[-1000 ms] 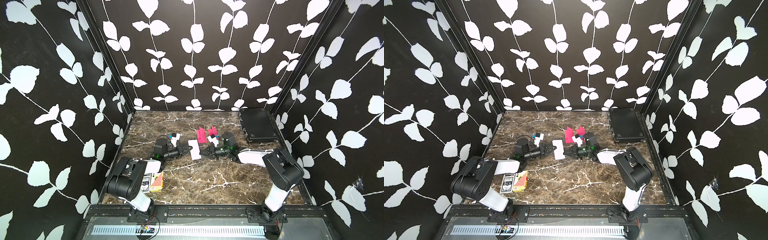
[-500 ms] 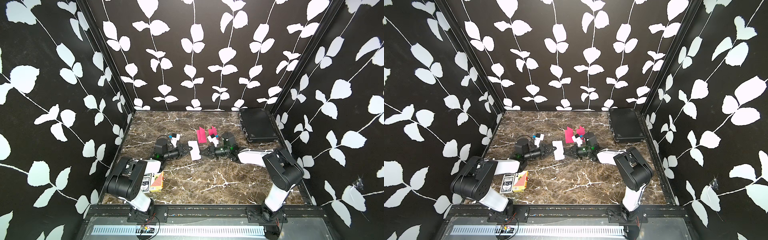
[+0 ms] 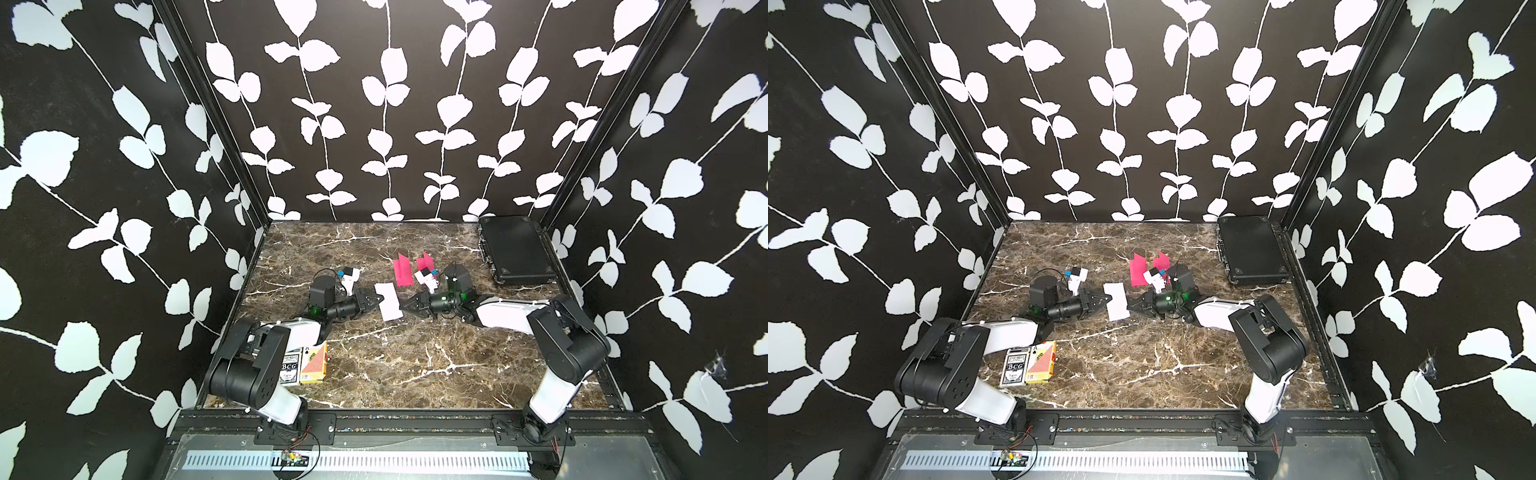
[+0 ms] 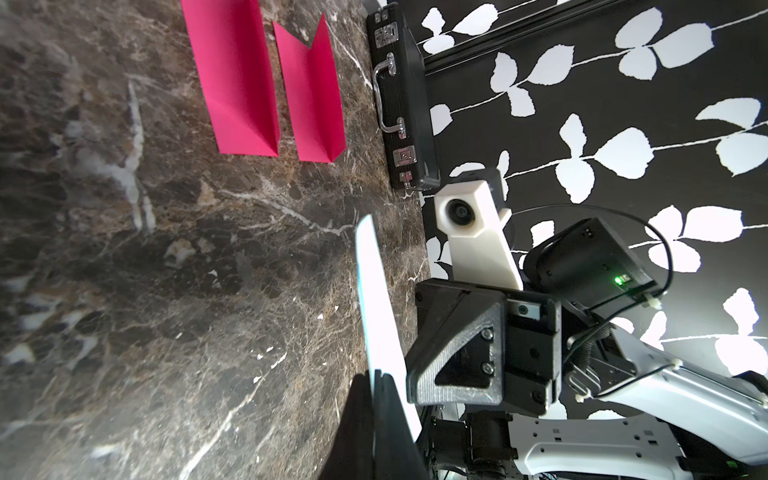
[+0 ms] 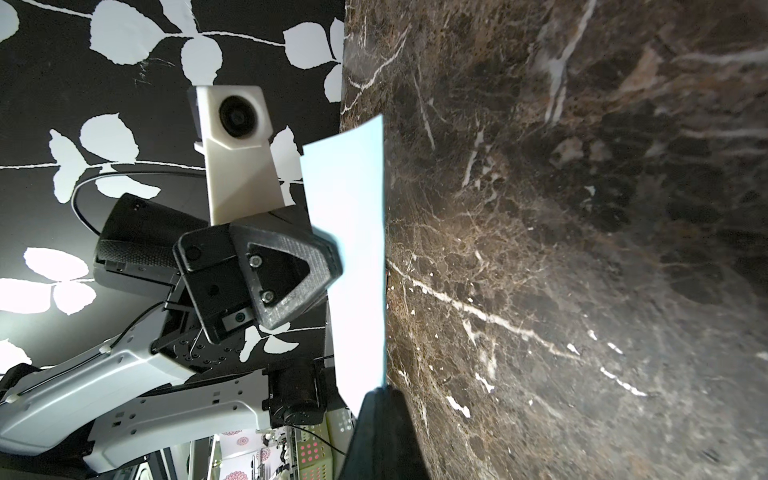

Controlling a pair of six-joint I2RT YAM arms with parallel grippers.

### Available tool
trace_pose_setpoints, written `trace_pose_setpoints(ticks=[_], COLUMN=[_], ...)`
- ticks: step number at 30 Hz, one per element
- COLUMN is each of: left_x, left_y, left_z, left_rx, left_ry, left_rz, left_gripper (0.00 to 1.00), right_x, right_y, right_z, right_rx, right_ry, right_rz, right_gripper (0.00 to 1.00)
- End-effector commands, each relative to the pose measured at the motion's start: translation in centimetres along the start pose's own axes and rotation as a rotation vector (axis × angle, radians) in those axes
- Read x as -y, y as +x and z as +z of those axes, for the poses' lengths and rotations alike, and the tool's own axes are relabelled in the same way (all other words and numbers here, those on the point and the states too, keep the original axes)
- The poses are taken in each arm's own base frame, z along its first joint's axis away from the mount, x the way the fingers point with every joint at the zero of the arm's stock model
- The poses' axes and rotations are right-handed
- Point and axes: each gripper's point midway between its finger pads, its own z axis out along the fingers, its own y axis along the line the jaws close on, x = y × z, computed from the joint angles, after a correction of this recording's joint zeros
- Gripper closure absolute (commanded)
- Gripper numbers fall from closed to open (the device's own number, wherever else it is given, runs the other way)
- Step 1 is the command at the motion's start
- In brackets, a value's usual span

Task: Fold the square paper along the opposite sides
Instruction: Smooth out the paper at the center of the board, then place the paper at the center of the board.

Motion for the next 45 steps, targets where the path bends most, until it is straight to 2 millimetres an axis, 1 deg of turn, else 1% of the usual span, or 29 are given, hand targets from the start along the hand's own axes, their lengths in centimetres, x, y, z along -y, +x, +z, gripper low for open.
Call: trace_pose_setpoints(ticks=[1,5,8,9,11,15,19,25,27,29,32,36,40,42,45], left_x=[1.3,1.2,1.0,0.9,0.4,-0.3,-0.3,-0.3,-0.3,-0.3,-0.3,-0.2,-0.1,-0.1,0.1], left_y=[-0.9,-1.3,-1.7,-1.8,-2.0,-2.2,-2.1,-1.8,-1.8,-1.7,-1.6,-1.7,-1.8,-1.8,-1.9], left_z=[-0.3,-0.7,-1.4,-1.7,-2.4,-3.8,-4.7,-4.6,-4.5,-4.6,-4.7,-4.9,-4.8,-4.7,-4.7], left_rx=[0.020,0.034,0.058,0.066,0.084,0.121,0.139,0.131,0.131,0.129,0.128,0.132,0.131,0.133,0.138], left_ry=[0.008,-0.048,-0.111,-0.127,-0.180,-0.287,-0.323,-0.305,-0.303,-0.302,-0.305,-0.305,-0.295,-0.288,-0.280], left_rz=[0.055,0.070,0.084,0.088,0.086,0.101,0.116,0.112,0.114,0.115,0.120,0.127,0.129,0.132,0.133], left_gripper=[0.82,0.48,0.32,0.31,0.31,0.31,0.31,0.30,0.30,0.30,0.30,0.30,0.30,0.30,0.30], right_x=[-0.6,-0.1,0.9,1.2,1.9,2.2,2.1,2.0,2.2,2.6,3.0,4.1,5.3,5.5,6.0], right_y=[0.4,0.1,-0.1,-0.4,-1.1,-3.3,-5.9,-10.1,-11.2,-12.0,-12.6,-12.8,-12.6,-12.5,-12.4], right_z=[-0.3,-0.1,0.2,0.3,0.6,1.6,2.9,5.6,6.6,7.7,9.0,9.7,9.8,9.7,9.5], right_rx=[-0.001,0.000,-0.005,0.000,0.013,0.051,0.081,0.133,0.140,0.138,0.129,0.102,0.086,0.085,0.081], right_ry=[-0.007,0.019,0.056,0.068,0.094,0.131,0.165,0.248,0.269,0.300,0.328,0.395,0.446,0.463,0.497], right_rz=[-0.038,-0.050,-0.057,-0.060,-0.063,-0.092,-0.127,-0.184,-0.184,-0.184,-0.181,-0.172,-0.154,-0.155,-0.158], right_gripper=[1.00,1.00,1.00,1.00,1.00,1.00,1.00,1.00,1.00,0.98,0.96,0.95,0.95,0.94,0.88])
